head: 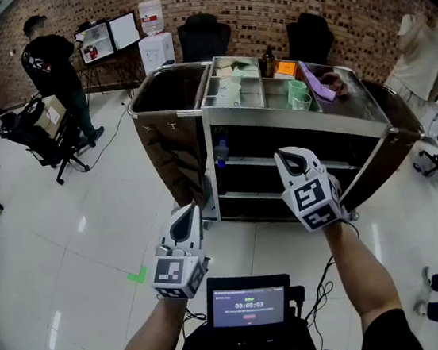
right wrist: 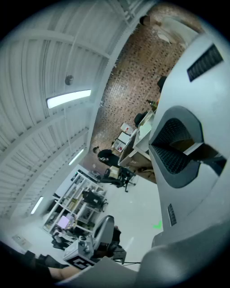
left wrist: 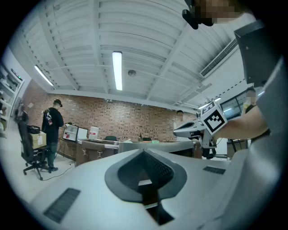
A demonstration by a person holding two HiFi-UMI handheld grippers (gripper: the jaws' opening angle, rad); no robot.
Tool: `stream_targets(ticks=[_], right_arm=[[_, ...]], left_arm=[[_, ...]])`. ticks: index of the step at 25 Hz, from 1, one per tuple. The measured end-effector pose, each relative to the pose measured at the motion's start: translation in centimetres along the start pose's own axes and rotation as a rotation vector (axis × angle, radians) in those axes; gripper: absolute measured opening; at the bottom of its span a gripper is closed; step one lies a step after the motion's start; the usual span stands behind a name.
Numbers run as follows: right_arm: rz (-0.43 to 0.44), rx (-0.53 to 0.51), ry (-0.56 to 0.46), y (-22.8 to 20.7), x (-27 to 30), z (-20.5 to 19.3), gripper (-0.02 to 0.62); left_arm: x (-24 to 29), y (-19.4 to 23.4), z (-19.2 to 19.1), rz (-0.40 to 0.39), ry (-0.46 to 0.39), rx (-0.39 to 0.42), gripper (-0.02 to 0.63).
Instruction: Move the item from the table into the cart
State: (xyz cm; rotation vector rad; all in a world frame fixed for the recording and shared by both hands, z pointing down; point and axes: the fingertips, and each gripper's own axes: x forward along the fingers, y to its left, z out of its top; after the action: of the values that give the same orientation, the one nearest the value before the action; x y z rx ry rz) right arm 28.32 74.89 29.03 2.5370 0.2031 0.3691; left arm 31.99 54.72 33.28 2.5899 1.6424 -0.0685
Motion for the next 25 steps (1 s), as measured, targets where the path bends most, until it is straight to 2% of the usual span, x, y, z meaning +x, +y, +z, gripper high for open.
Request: stream_targets(ticks=[5,10,13,17,20,25], right_arm=[[0.06,0.039,-0.14,0.7,-0.3,3.9,0.0],[0.239,0.073,-0.315,5.2,0.2,9.7,0.0],[0.346,0.068,-0.404,10.0,0.4,13.7,0.0],[0.522,0.105,-0.475,20.9,-1.7,20.9,0.0],[0.62,0.087,-0.559,31.9,-5.1,28.4,0.0],[0.815,0.124,-0.623,51.8,-11.2,38.1,0.0]], left_arm=[[-3.1,1.5,2.8,0.151,-0.04,-0.005,0.0],[-9.0,3.6,4.9,0.442,-0.036,-0.036,0.0],[-14.0,5.1,6.0,0.58,-0.052,-0.03,0.0],[-25.7,8.1,8.0,0.735,-0.056,0.006,0.0],[-38.6,11.0,9.9,0.874,-0.079,0.007,0.0],[-61.4,15.7,10.8,1.091,-0.097,0.021,0.009]])
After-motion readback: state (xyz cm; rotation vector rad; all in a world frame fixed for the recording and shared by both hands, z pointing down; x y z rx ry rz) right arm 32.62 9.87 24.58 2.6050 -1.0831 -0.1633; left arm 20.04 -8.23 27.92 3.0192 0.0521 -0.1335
